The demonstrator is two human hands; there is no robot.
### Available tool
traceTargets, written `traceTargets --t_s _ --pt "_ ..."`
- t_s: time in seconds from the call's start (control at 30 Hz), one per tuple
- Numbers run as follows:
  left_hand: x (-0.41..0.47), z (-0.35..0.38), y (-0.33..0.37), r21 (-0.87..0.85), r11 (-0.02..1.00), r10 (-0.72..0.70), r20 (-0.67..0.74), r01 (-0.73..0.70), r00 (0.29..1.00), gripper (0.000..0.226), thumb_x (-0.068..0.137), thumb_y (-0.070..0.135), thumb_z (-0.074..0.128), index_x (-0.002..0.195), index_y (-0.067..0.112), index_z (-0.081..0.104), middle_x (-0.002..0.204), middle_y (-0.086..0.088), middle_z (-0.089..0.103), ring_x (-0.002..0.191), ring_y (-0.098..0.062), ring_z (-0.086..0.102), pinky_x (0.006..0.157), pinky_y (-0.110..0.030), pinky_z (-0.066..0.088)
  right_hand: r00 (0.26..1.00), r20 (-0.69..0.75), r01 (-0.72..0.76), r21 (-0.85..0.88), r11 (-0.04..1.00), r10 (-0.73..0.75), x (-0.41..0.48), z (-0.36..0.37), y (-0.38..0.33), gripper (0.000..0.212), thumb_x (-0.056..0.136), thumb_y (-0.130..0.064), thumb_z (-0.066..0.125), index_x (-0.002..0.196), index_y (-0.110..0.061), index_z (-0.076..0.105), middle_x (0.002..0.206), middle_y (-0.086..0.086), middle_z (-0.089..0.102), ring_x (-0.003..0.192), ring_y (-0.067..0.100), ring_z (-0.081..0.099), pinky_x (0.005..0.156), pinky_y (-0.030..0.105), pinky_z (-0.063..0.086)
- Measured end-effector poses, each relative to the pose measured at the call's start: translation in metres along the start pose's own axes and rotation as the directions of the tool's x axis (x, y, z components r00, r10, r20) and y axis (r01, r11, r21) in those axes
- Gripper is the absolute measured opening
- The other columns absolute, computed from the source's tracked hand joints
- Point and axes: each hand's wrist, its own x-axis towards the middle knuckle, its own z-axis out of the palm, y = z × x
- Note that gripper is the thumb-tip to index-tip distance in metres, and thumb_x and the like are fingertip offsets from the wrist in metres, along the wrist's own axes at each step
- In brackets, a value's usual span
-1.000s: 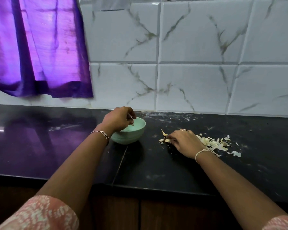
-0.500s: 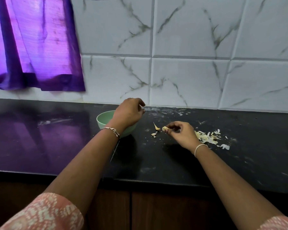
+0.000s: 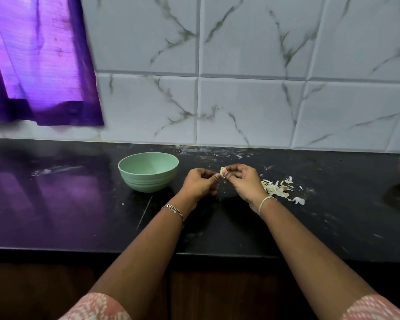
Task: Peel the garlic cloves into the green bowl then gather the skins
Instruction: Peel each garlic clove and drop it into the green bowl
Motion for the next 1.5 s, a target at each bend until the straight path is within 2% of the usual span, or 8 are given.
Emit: traceTargets --t_s 0.1,0.27,0.5,0.73,0.87,1.23,1.33,1.5 --pt "-0.002 -0.002 0.001 -0.092 0.996 0.003 -0.026 -0.006 1.0 0.005 0.091 0.006 0.063 0.095 0.003 0.063 0.076 -0.006 0.062 0.063 -0.015 0.058 0.053 -0.021 0.055 0.999 0.033 0.007 0.004 1.0 -0.007 -0.002 0.002 -0.001 0.008 0.091 -0.01 0.066 0.099 -0.007 0.067 0.084 0.005 0.071 0.076 0.008 0.064 0.071 0.011 0.049" --pt "0.0 -0.002 -0.003 -0.116 0.993 0.01 -0.05 -0.016 0.999 0.004 0.086 0.007 0.07 0.082 0.007 0.068 0.074 -0.011 0.067 0.07 -0.019 0.061 0.067 -0.028 0.053 0.999 0.04 0.0 0.039 0.999 -0.001 -0.005 0.002 -0.002 0.006 0.088 -0.006 0.069 0.092 -0.009 0.072 0.083 0.004 0.071 0.076 0.009 0.067 0.073 0.019 0.056" --pt "0.001 -0.002 -0.004 -0.181 0.983 0.001 -0.056 -0.011 0.998 0.005 0.083 0.005 0.072 0.086 0.002 0.07 0.066 -0.004 0.068 0.063 -0.012 0.059 0.06 -0.016 0.054 1.0 0.004 -0.014 0.085 0.996 0.013 -0.006 0.003 -0.005 0.008 0.081 -0.006 0.076 0.079 -0.013 0.073 0.08 0.008 0.072 0.077 0.016 0.067 0.078 0.027 0.057" --pt "0.003 -0.002 -0.005 -0.186 0.982 0.008 -0.061 -0.019 0.998 0.004 0.081 0.004 0.073 0.083 0.002 0.07 0.064 -0.004 0.068 0.061 -0.012 0.06 0.062 -0.018 0.054 1.0 -0.003 -0.005 0.083 0.997 0.005 -0.007 0.003 -0.005 0.011 0.081 -0.001 0.075 0.076 -0.011 0.07 0.076 0.004 0.07 0.069 0.008 0.066 0.066 0.016 0.053" --pt "0.004 -0.001 -0.005 -0.215 0.976 0.016 -0.069 -0.03 0.997 0.012 0.079 0.003 0.075 0.087 -0.004 0.069 0.065 -0.007 0.069 0.057 -0.009 0.065 0.06 -0.017 0.056 0.999 -0.039 -0.02 0.128 0.992 0.025 -0.007 0.001 -0.006 0.007 0.081 0.002 0.073 0.079 -0.002 0.068 0.072 0.003 0.068 0.058 0.0 0.064 0.059 0.012 0.05" --pt "0.003 -0.003 0.001 -0.355 0.934 -0.069 -0.082 0.035 0.994 0.006 0.096 0.004 0.056 0.092 0.006 0.059 0.076 -0.009 0.064 0.066 -0.016 0.062 0.057 -0.02 0.055 0.997 0.02 -0.077 0.182 0.98 0.075 -0.004 0.002 -0.01 0.009 0.097 -0.012 0.056 0.09 -0.016 0.053 0.085 0.0 0.07 0.07 0.004 0.061 0.06 0.015 0.047" --pt "0.002 -0.003 0.002 -0.348 0.936 -0.084 -0.074 0.053 0.994 0.007 0.098 0.006 0.052 0.095 0.01 0.058 0.078 -0.007 0.064 0.059 -0.012 0.063 0.053 -0.019 0.055 0.998 -0.024 -0.062 0.145 0.987 0.066 -0.004 0.0 -0.011 0.003 0.095 -0.011 0.06 0.096 -0.014 0.06 0.08 -0.002 0.071 0.065 0.0 0.06 0.058 0.014 0.044" --pt "0.007 -0.005 0.0 -0.209 0.976 -0.099 -0.184 0.06 0.978 0.011 0.101 0.011 0.048 0.099 0.007 0.058 0.073 -0.009 0.061 0.048 -0.01 0.054 0.048 -0.02 0.05 0.99 -0.127 -0.051 0.078 0.996 0.06 0.0 -0.006 -0.008 0.019 0.096 -0.011 0.058 0.11 -0.009 0.07 0.079 -0.004 0.064 0.061 -0.009 0.057 0.062 0.011 0.039"
